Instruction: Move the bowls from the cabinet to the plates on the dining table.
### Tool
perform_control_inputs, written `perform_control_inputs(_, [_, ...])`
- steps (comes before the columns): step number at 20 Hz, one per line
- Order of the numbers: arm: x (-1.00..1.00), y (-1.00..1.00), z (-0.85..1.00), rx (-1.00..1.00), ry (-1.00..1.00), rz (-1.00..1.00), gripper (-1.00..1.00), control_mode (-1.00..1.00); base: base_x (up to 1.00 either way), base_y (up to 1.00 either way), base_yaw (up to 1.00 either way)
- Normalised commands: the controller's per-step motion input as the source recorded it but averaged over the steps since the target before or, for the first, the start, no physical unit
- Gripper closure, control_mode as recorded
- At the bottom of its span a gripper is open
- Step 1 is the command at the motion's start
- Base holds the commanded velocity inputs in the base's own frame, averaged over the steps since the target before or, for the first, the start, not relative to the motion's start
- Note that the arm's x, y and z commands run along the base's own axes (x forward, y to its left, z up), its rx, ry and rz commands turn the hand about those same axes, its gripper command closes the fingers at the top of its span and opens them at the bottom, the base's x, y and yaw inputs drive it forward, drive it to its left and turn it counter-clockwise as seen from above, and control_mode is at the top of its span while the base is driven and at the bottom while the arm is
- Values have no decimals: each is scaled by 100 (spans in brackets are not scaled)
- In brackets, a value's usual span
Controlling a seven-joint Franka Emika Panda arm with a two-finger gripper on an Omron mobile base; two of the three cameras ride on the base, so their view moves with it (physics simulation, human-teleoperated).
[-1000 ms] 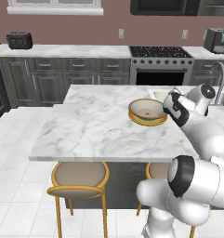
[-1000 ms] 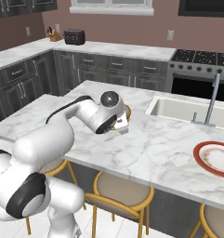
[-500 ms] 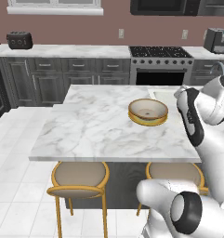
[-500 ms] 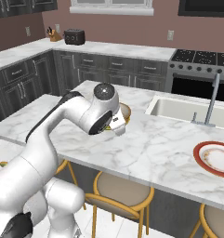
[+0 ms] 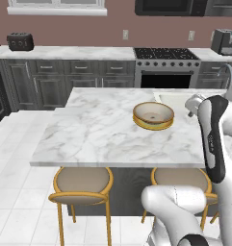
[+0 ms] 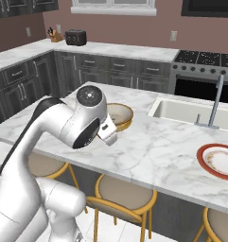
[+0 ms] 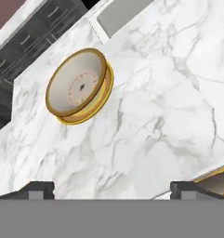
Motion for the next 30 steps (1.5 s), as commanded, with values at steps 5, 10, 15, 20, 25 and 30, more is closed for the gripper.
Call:
perform_control_inputs(5, [-81,60,17,-17,3,13,-100,-100,0,0,0])
perform_control_inputs(10, [-72,62,1,-19,-2,13,-100,-100,0,0,0])
perform_control_inputs(15, [-76,33,-2,-23,-3,15,-100,-100,0,0,0])
perform_control_inputs(20, [-74,7,-8,-16,-3,17,-100,-100,0,0,0])
perform_control_inputs(25, [0,0,1,0,-1,0,-100,-100,0,0,0])
perform_control_inputs(30, [0,0,0,0,0,0,-100,100,-1,0,0])
